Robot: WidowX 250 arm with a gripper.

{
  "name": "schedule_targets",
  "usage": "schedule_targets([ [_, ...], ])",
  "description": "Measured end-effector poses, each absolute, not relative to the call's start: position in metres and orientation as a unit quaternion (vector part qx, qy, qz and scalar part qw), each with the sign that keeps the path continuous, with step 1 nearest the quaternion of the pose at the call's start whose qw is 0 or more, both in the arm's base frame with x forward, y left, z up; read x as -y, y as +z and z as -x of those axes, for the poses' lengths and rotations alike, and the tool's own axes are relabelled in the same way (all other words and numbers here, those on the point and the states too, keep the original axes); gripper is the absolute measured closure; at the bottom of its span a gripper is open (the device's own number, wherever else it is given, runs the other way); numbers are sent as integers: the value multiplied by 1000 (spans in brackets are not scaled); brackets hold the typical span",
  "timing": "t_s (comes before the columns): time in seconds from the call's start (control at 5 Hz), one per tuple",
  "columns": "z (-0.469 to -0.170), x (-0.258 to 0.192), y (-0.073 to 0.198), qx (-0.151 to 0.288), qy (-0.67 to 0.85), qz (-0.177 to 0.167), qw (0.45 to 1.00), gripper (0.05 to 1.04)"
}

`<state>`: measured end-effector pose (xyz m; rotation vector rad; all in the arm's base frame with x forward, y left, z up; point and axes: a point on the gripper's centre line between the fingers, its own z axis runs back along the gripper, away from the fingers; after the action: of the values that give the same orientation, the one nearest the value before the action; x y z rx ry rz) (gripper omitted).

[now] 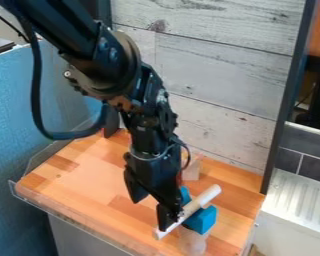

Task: Take the long cylinder out of the arch and placed it to the left

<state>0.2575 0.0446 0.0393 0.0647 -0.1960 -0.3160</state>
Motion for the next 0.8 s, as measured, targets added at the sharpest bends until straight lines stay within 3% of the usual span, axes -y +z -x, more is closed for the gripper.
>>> schedule_targets([
  [0.6, -260, -38, 13, 85, -150, -45, 984, 121],
  [0.8, -264, -35, 11, 83, -140, -33, 986, 403],
])
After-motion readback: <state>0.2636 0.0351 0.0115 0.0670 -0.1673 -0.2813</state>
